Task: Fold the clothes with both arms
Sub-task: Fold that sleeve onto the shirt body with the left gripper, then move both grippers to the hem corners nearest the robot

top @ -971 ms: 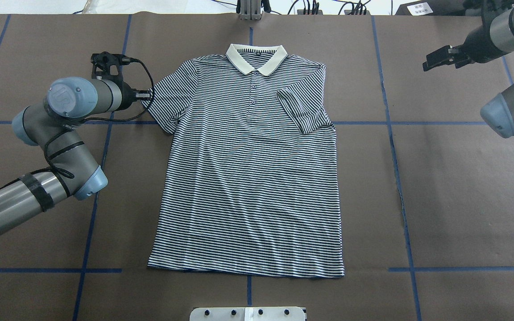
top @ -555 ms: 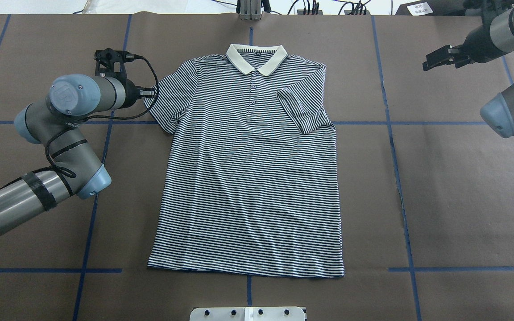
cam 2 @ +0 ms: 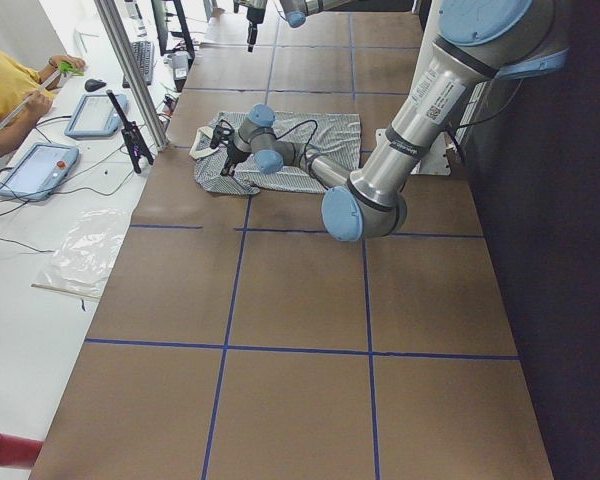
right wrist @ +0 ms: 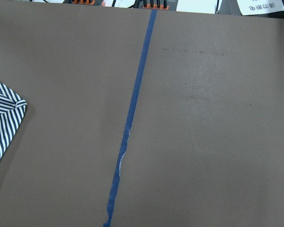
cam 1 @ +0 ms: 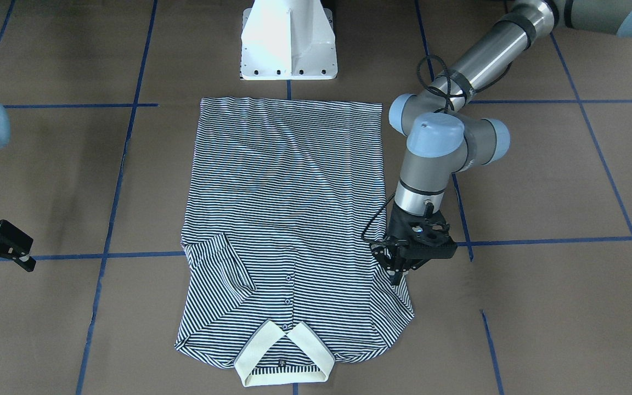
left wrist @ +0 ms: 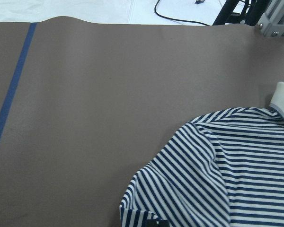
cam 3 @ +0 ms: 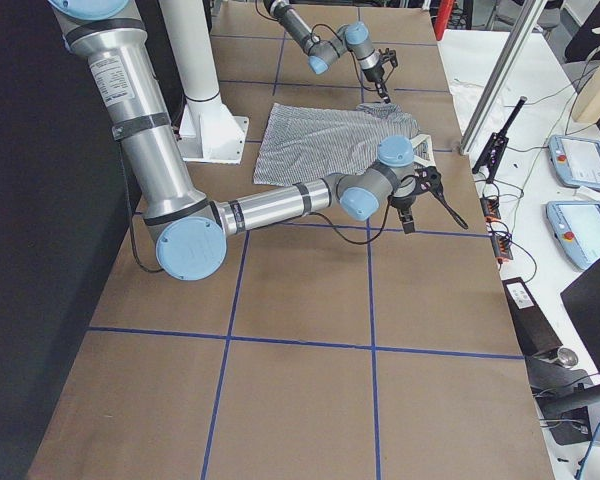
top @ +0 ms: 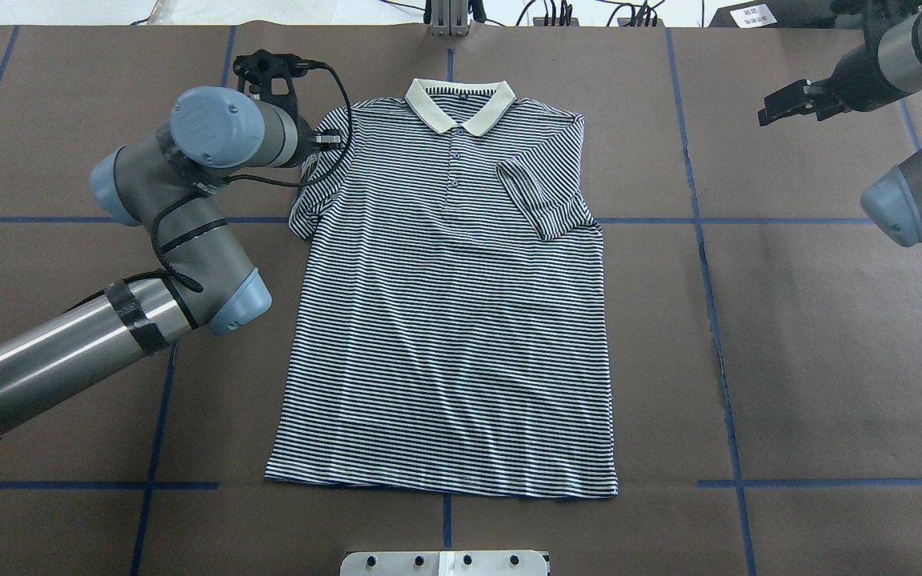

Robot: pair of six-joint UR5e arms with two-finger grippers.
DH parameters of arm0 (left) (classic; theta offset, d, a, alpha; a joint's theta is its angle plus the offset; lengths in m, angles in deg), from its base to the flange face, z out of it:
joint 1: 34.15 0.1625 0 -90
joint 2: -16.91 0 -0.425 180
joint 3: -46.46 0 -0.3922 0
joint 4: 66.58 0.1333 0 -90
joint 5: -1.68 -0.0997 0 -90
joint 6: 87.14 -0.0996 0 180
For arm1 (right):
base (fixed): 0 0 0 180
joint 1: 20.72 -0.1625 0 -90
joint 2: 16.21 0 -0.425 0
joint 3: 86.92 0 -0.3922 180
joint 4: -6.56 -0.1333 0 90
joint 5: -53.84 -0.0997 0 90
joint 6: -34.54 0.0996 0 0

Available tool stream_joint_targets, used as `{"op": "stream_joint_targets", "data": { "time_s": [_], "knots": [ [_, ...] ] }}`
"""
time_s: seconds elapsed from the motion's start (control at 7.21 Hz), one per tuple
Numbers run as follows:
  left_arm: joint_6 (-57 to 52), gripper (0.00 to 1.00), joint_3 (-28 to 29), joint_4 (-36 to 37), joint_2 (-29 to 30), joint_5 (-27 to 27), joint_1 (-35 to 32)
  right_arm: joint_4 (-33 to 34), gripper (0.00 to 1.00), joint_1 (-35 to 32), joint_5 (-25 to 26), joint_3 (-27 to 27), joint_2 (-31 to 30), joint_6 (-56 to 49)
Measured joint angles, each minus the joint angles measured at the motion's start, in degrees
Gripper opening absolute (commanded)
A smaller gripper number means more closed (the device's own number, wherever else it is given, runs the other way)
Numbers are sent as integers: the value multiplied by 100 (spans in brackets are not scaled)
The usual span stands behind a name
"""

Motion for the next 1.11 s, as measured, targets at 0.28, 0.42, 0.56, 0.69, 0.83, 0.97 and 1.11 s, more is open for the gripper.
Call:
{"op": "stream_joint_targets", "data": {
  "time_s": [0.28, 0.42, 0.56, 0.69, 0.83, 0.97, 1.11],
  "knots": [
    [475, 0, 250, 721, 694, -39, 248, -3, 100, 6, 3, 0, 2, 9],
    [663, 38, 374, 827, 890, -100, 381, -3, 100, 7, 3, 0, 2, 13],
    [755, 99, 437, 859, 976, -155, 474, -3, 100, 7, 3, 0, 2, 16],
    [682, 100, 477, 867, 1008, -183, 531, -3, 100, 7, 3, 0, 2, 16],
    [474, 100, 505, 872, 1036, -193, 570, -3, 100, 7, 3, 0, 8, 25],
    [275, 100, 452, 888, 1051, -188, 588, -1, 100, 11, 3, 13, 22, 56],
    [49, 100, 255, 938, 1011, -167, 594, 0, 100, 24, 1, 85, 40, 198]
  ]
}}
